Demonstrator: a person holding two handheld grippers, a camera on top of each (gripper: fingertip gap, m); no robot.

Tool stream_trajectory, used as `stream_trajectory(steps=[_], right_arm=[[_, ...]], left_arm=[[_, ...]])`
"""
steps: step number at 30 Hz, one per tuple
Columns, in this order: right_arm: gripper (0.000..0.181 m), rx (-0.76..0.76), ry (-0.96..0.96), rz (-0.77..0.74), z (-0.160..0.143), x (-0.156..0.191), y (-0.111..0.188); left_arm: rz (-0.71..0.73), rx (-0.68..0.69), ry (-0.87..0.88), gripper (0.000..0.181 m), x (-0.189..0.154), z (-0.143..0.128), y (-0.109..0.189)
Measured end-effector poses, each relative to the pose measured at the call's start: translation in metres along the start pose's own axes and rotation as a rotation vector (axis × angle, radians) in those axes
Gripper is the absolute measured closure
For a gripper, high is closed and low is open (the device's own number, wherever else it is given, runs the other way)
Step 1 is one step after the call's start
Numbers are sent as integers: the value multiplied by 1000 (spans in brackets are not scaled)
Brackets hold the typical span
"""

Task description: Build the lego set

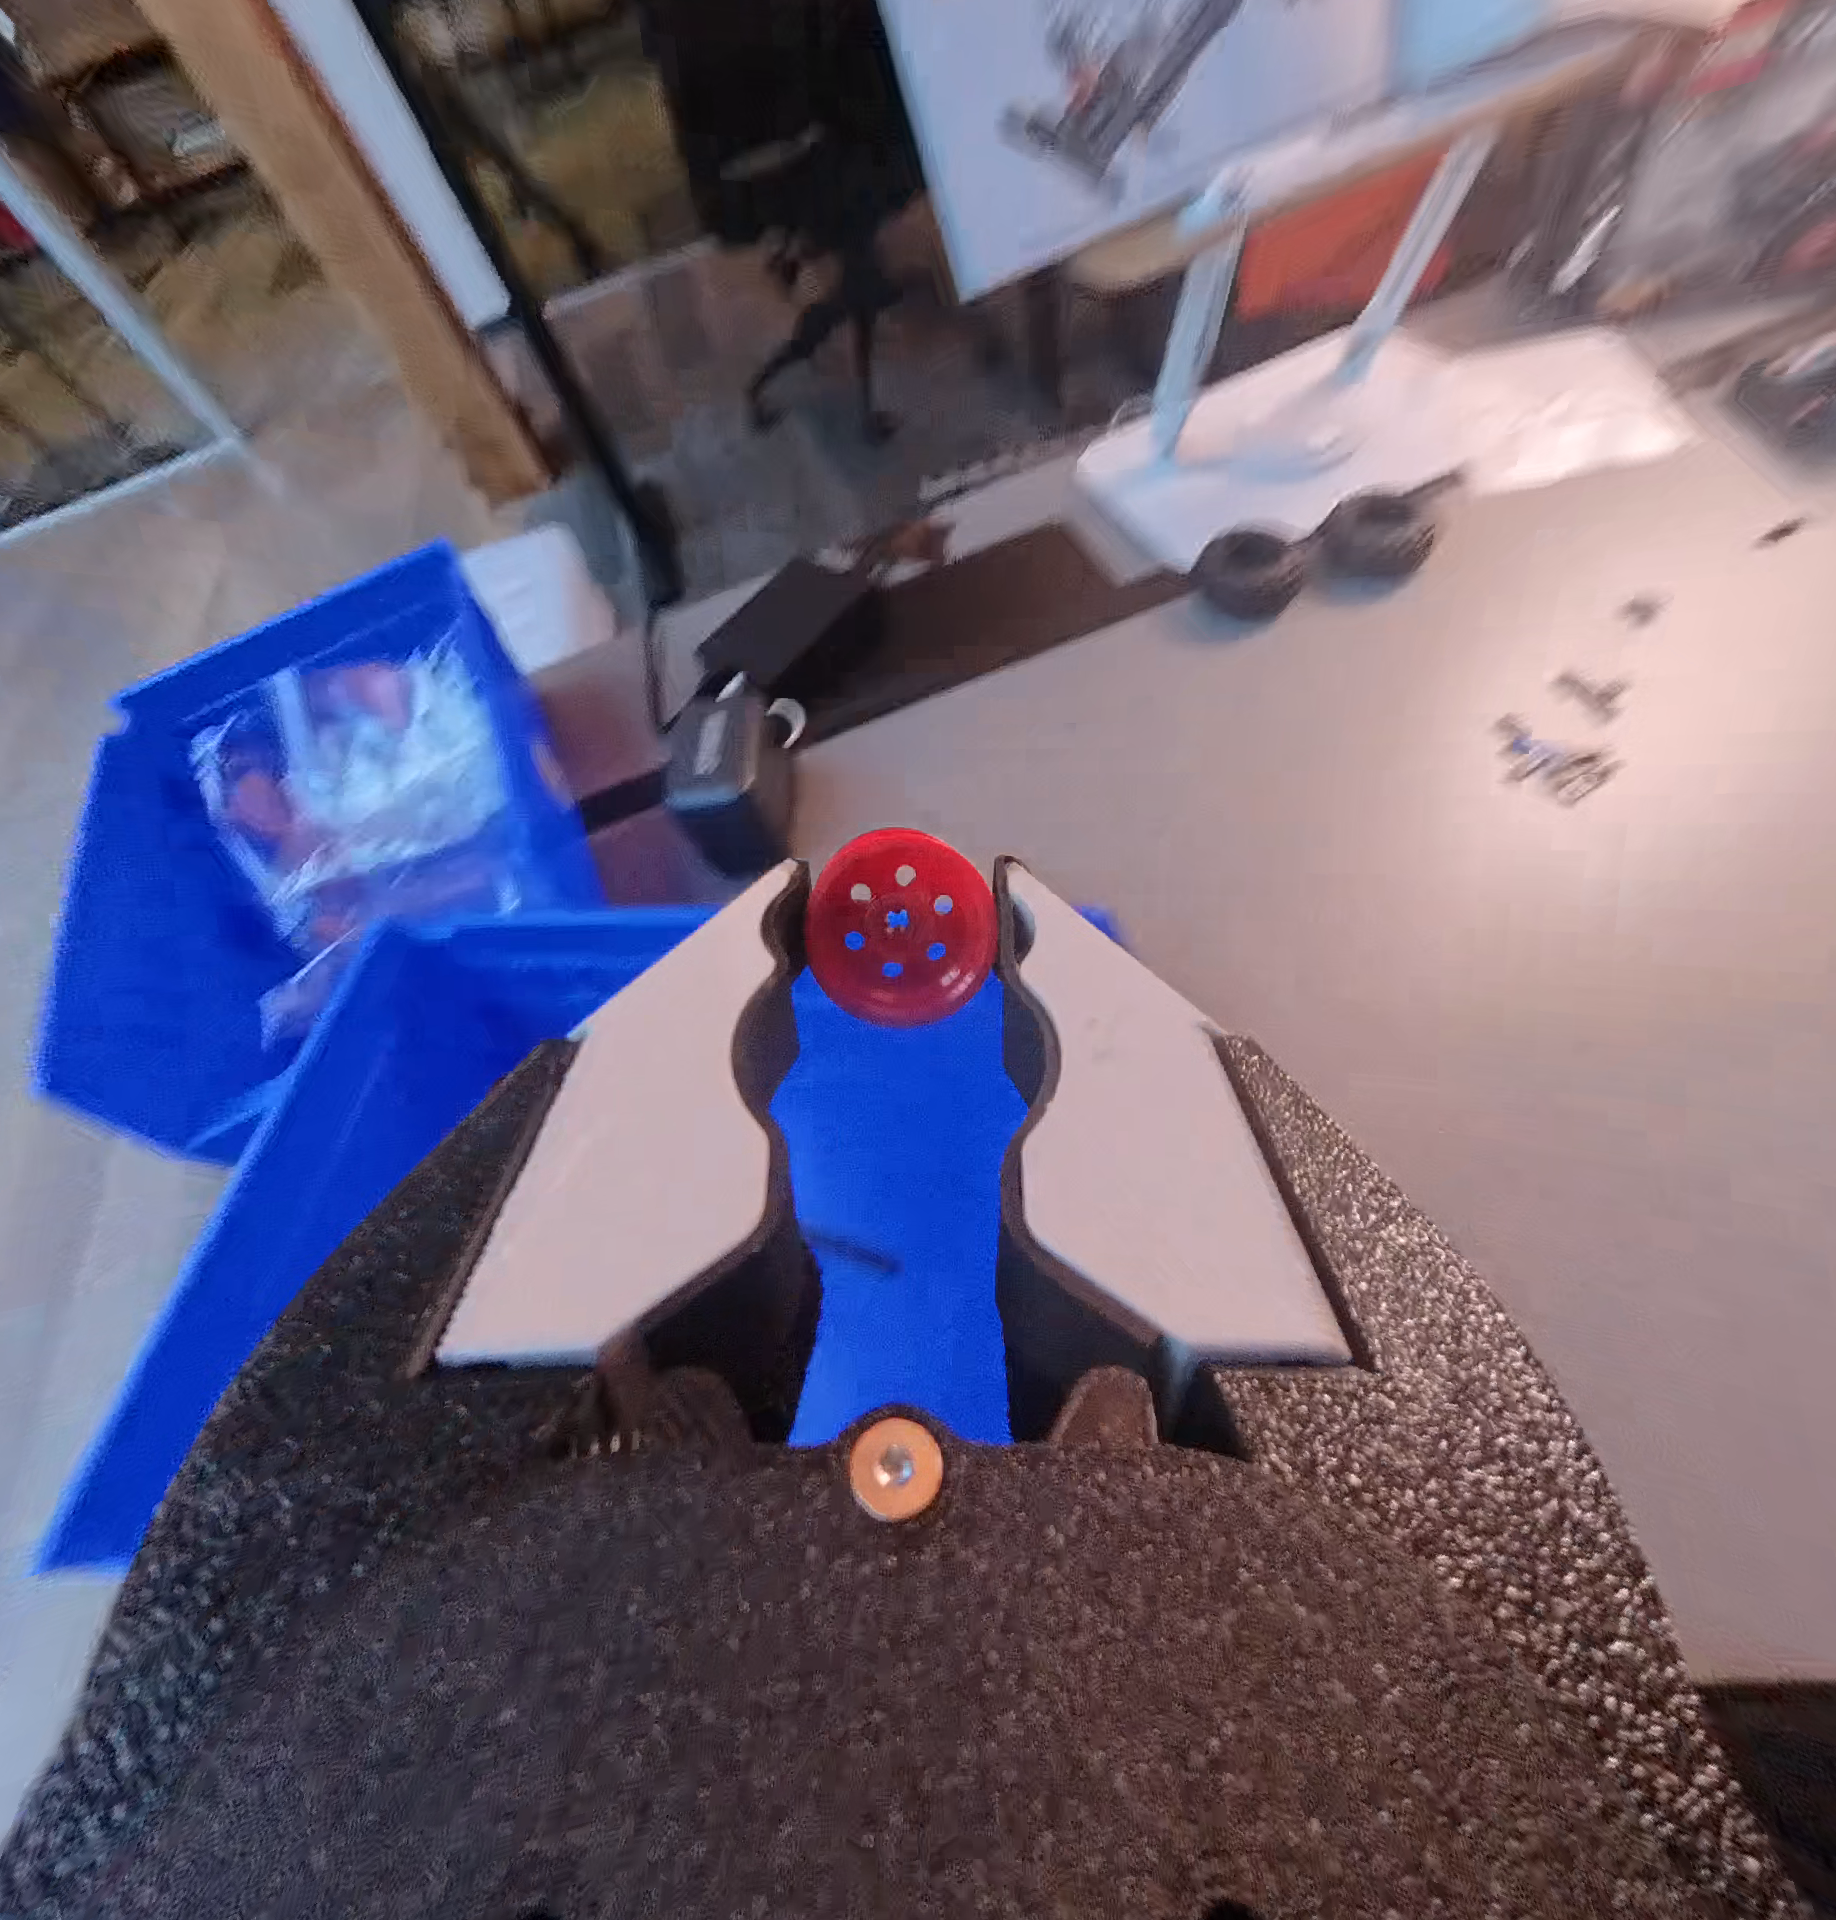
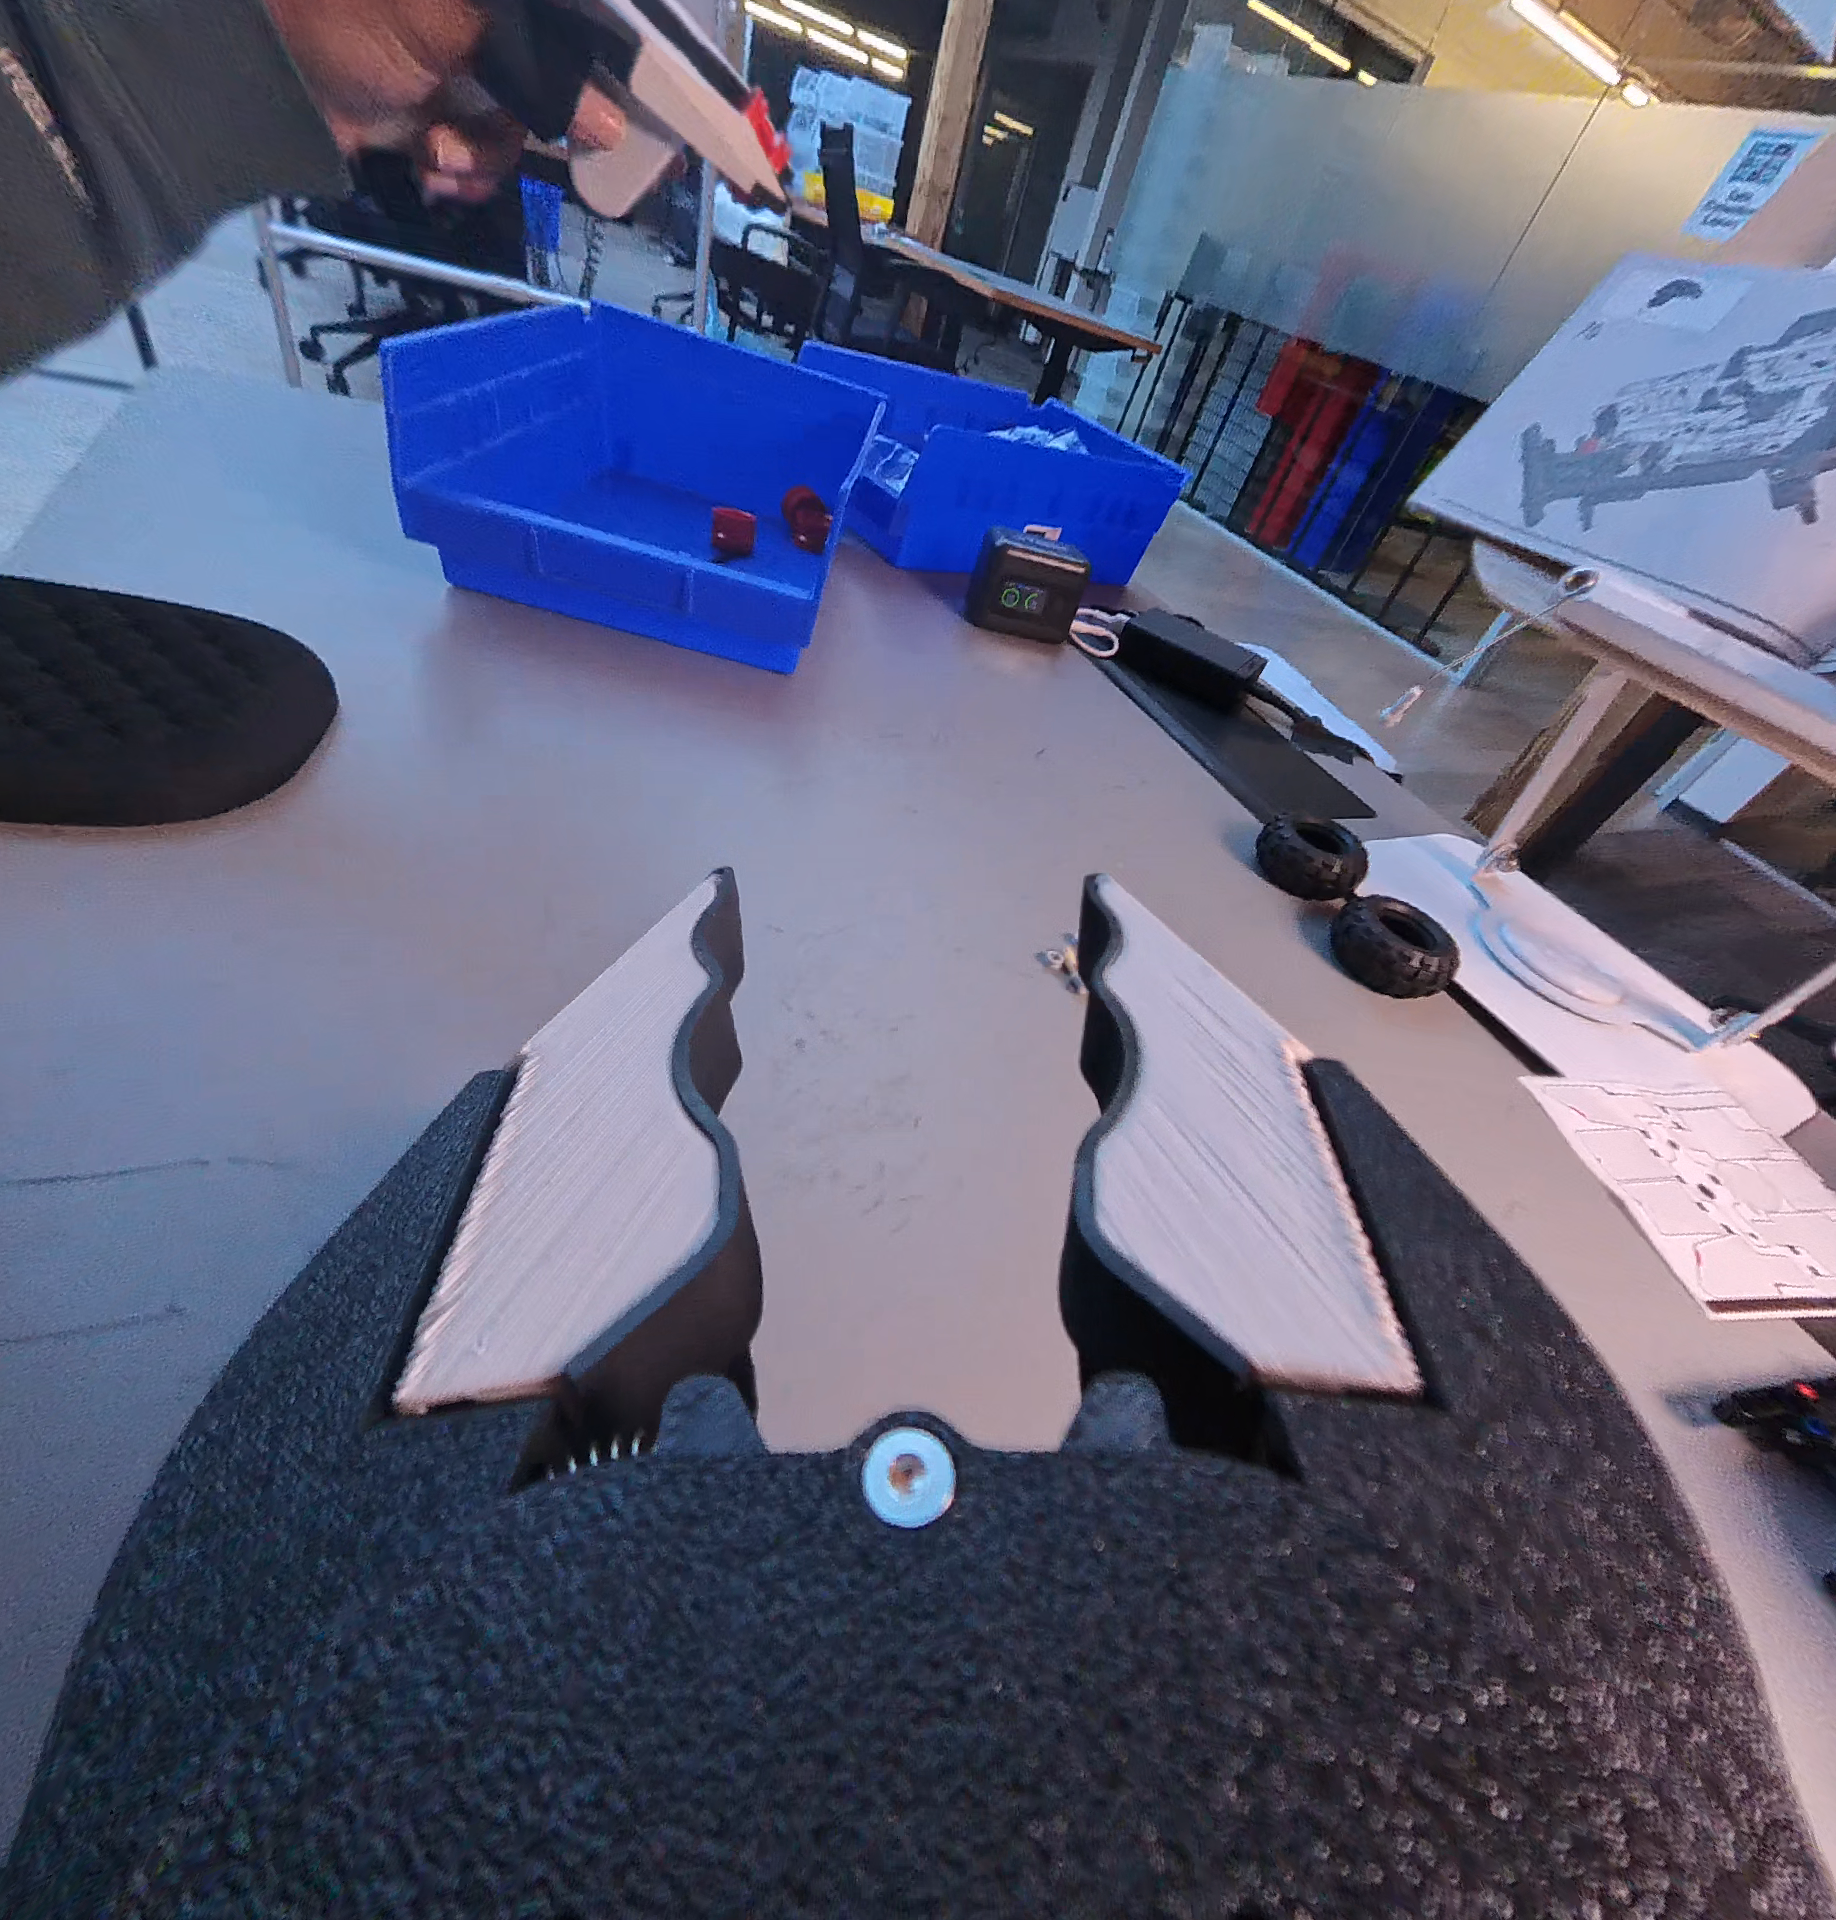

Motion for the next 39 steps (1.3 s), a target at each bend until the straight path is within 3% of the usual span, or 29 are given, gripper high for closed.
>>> stream_trajectory(steps=[5,9,12,15,19,25,26,27,31,34,39], right_arm=[[119,70,11,55,-11,11,-8],[123,89,19,51,-15,11,-8],[127,96,-14,45,-16,8,-6],[127,109,-45,44,-19,7,-6],[124,122,-35,31,-22,6,-6],[123,136,-39,29,-26,5,-7],[124,134,-40,29,-26,4,-7],[126,132,-43,32,-27,4,-7],[132,125,-36,22,-27,3,-7],[136,126,-23,7,-25,1,-7],[138,188,9,14,-10,3,2]], left_arm=[[67,350,-138,149,54,-56,-15],[68,465,-169,149,77,-87,-37],[93,478,-188,149,88,-96,-51],[126,412,-161,138,95,-89,-60],[165,209,-129,114,93,-59,-63],[115,-125,10,44,58,-4,-55],[90,-167,48,41,50,3,-53],[57,-225,88,49,42,11,-52],[-132,-488,245,141,2,39,-46],[-268,-642,211,181,-42,57,-47],[-462,-692,134,181,-126,61,-50]])
Point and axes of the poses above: each gripper's, where its closed fingertips meet, y back along the fingers, z out of its top, x = y × z across the jaws, the point moved 7 cm from there along y, back along the fingers, and after that the axes turned 12 degrees about -x, right-handed, at the moved point
